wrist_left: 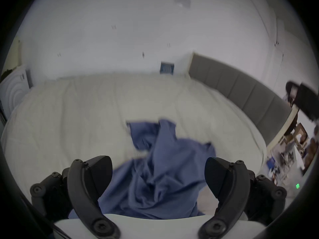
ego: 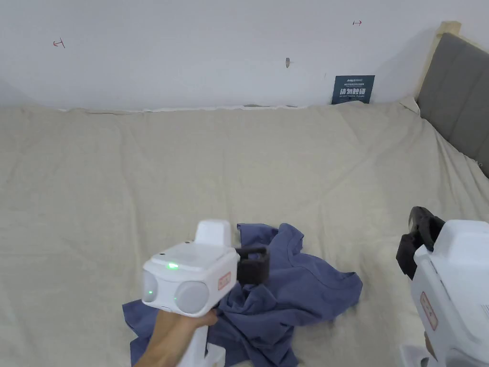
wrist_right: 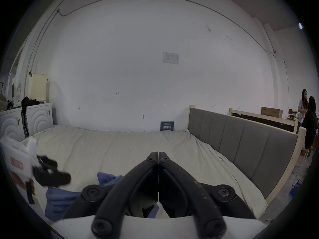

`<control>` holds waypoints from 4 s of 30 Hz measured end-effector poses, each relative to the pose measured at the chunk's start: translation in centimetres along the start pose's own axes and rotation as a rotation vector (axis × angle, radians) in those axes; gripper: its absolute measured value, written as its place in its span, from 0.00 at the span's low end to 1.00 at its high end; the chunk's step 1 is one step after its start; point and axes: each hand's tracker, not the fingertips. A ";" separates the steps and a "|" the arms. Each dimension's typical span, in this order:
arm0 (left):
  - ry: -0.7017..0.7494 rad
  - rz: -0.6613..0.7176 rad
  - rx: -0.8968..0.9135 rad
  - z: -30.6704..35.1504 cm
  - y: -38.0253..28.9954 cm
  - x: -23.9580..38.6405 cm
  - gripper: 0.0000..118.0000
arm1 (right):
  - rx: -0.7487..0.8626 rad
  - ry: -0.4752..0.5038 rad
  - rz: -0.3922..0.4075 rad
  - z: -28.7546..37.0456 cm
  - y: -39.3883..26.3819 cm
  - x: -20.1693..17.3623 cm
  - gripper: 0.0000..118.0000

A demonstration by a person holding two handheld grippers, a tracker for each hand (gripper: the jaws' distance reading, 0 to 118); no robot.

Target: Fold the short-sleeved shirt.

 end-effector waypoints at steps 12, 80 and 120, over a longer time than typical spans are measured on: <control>0.372 -0.070 0.491 12.3 4.4 -6.8 0.89 | 0.113 0.075 0.011 1.7 3.7 -4.0 0.01; 0.105 0.244 -0.207 5.7 -9.1 -9.7 0.03 | -0.795 0.103 0.090 -19.8 -14.6 -3.7 0.05; 0.532 0.165 0.179 -1.9 28.9 -29.6 0.03 | -0.147 0.126 -0.086 -29.4 19.9 -6.9 0.05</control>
